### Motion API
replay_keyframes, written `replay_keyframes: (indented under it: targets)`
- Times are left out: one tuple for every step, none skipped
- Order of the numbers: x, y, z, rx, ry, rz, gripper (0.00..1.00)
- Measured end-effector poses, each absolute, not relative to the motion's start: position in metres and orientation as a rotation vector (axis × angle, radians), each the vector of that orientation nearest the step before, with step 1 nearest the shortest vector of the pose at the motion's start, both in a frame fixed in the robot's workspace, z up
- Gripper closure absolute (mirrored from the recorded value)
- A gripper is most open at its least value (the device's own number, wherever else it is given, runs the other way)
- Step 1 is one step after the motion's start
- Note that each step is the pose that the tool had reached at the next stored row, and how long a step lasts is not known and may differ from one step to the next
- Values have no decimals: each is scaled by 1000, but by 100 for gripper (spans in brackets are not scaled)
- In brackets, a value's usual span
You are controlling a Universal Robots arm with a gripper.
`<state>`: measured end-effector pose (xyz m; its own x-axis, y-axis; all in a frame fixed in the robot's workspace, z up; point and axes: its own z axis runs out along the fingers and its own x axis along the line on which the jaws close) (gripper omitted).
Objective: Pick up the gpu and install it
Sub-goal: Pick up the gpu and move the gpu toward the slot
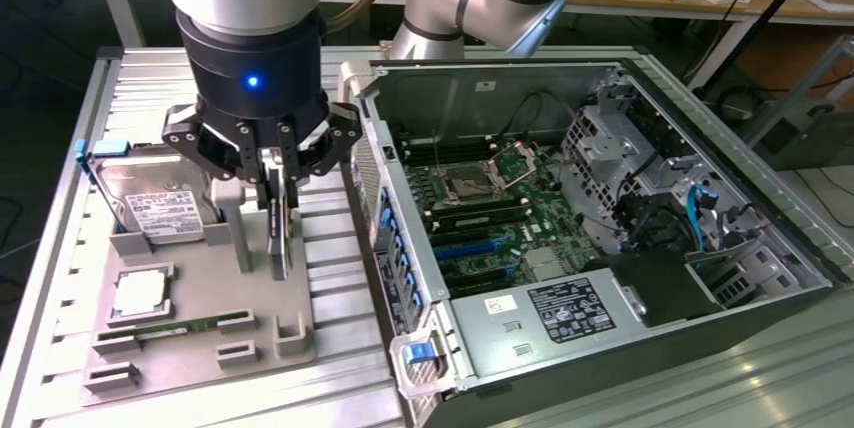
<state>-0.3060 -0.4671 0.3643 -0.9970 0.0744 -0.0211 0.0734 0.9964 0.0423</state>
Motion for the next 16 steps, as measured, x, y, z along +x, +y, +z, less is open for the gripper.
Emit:
replay_keyframes:
  targets:
    - [-306, -467, 365, 115, 3116, 65, 73]
    - [-306, -467, 367, 115, 3116, 65, 73]
    - [-306, -467, 368, 115, 3116, 65, 73]
    - [-306, -467, 369, 115, 3116, 65, 73]
    - [-306, -467, 370, 115, 3116, 65, 73]
    - [-306, -467, 371, 115, 3116, 65, 73]
    - [-306, -467, 371, 115, 3116, 65, 73]
    - [-306, -467, 372, 115, 3116, 65, 73]
    - [-306, -467, 372, 115, 3116, 65, 73]
    - [-306, -467, 373, 115, 3116, 65, 73]
    - [-306, -467, 373, 115, 3116, 65, 73]
    - [-306, -467, 374, 115, 3116, 65, 73]
    - [-306, -467, 374, 115, 3116, 65, 73]
    - [-306, -467, 375, 115, 3116, 65, 73]
    - [-306, -467, 375, 115, 3116, 65, 73]
    - [-306, -467, 375, 115, 3116, 65, 73]
